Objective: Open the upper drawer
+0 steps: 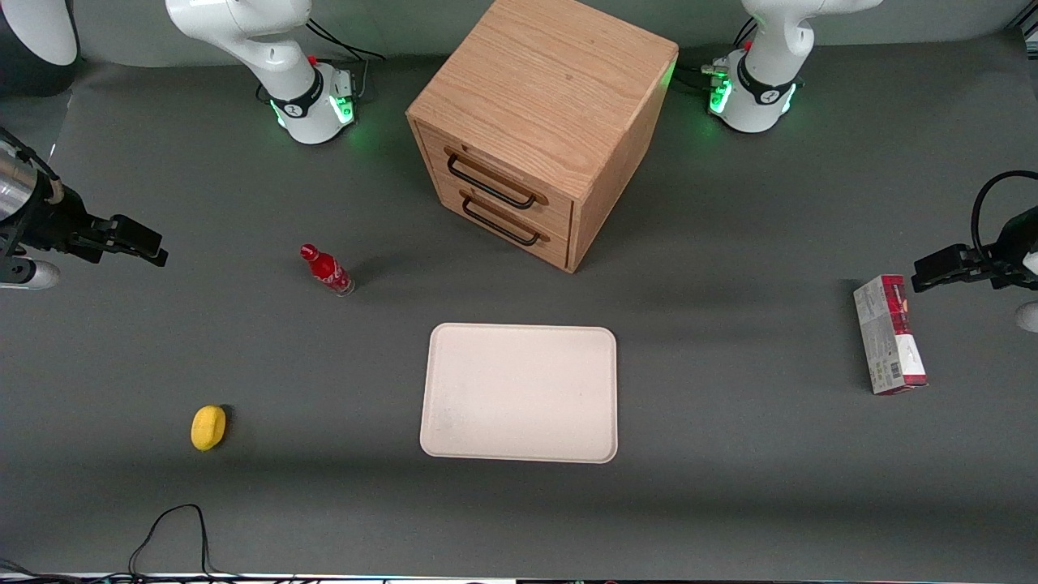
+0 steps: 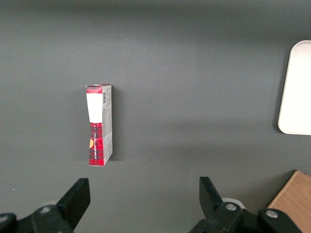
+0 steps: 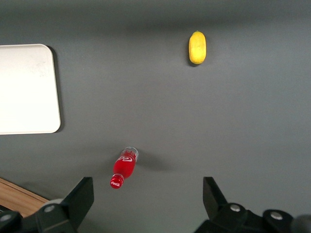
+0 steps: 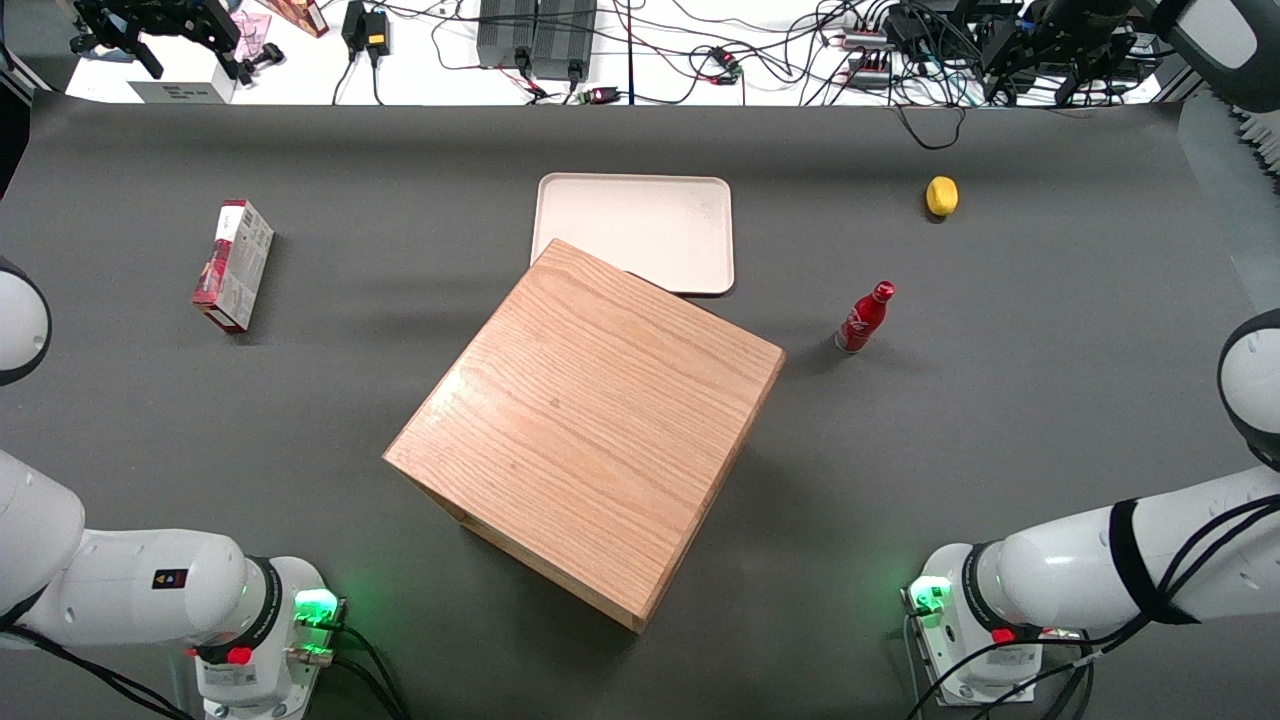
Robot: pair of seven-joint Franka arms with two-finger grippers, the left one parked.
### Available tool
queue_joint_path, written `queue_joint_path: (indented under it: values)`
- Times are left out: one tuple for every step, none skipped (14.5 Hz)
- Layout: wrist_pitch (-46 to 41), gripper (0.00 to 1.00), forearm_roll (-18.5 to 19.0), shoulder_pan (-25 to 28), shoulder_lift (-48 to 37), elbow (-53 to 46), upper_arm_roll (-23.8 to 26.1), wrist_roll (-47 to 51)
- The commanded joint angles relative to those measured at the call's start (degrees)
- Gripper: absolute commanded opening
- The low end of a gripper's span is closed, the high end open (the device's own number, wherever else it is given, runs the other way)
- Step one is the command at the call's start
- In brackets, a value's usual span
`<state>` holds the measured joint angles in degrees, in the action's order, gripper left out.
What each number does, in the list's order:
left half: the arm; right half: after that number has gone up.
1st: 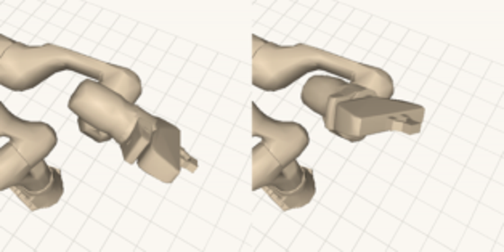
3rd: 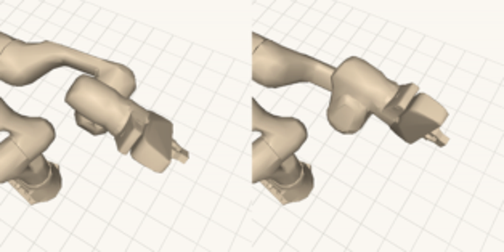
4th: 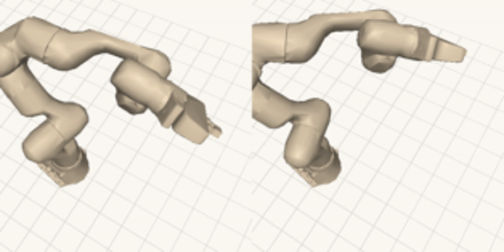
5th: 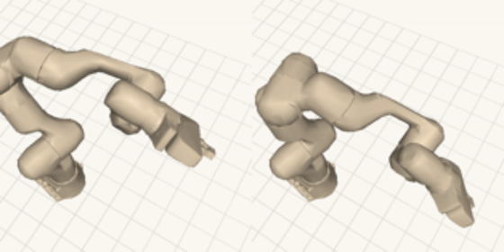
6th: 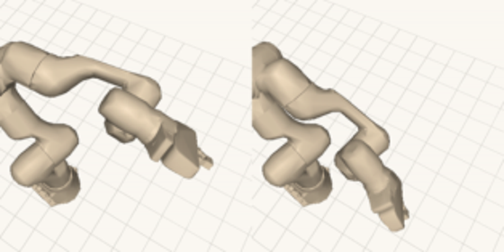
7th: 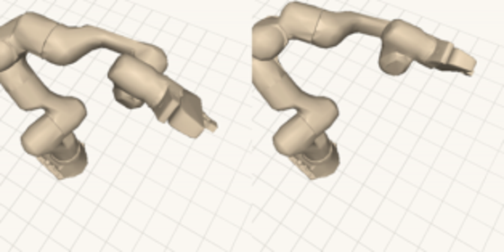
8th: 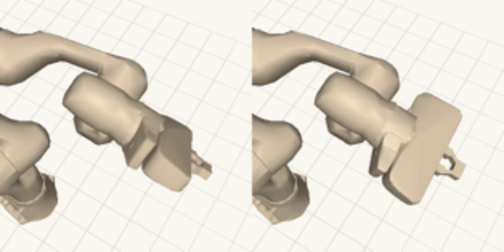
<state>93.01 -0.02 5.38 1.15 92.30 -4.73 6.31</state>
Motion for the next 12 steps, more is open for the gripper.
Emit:
queue_joint_path:
  values:
    - [-0.8, 1.0, 0.4, 0.4, -0.8, 0.4, -0.1, 0.7]
    - [-0.8, 1.0, 0.4, 0.3, -0.5, 0.2, -0.1, 0.6]
    - [-0.7, 1.0, 0.3, 0.3, -0.4, 0.2, -0.1, 0.6]
    - [-0.7, 1.0, 0.2, 0.2, 0.1, -0.1, -0.2, 0.6]
    - [-0.6, 1.0, 0.1, 0.2, 0.3, -0.6, -0.1, 0.7]
    - [-0.5, 1.0, -0.6, 0.3, 0.9, -0.9, 0.3, 0.7]
    - [-0.5, 1.0, -1.1, 0.6, 1.0, -1.7, 0.8, 1.3]
    - [-0.5, 1.0, -1.6, 0.6, 1.1, -2.0, 2.5, 0.7]
    - [-0.7, 1.0, -1.7, 0.6, 2.1, -2.9, 4.5, -0.3]
    - [-0.7, 1.0, -1.6, 0.7, 2.4, -3.3, 6.3, -5.2]
    - [-0.7, 1.0, -1.6, 0.6, 2.6, -3.6, 8.4, -12.8]
    - [-0.7, 1.0, -1.7, 0.6, 3.1, -3.7, 10.2, -18.8]
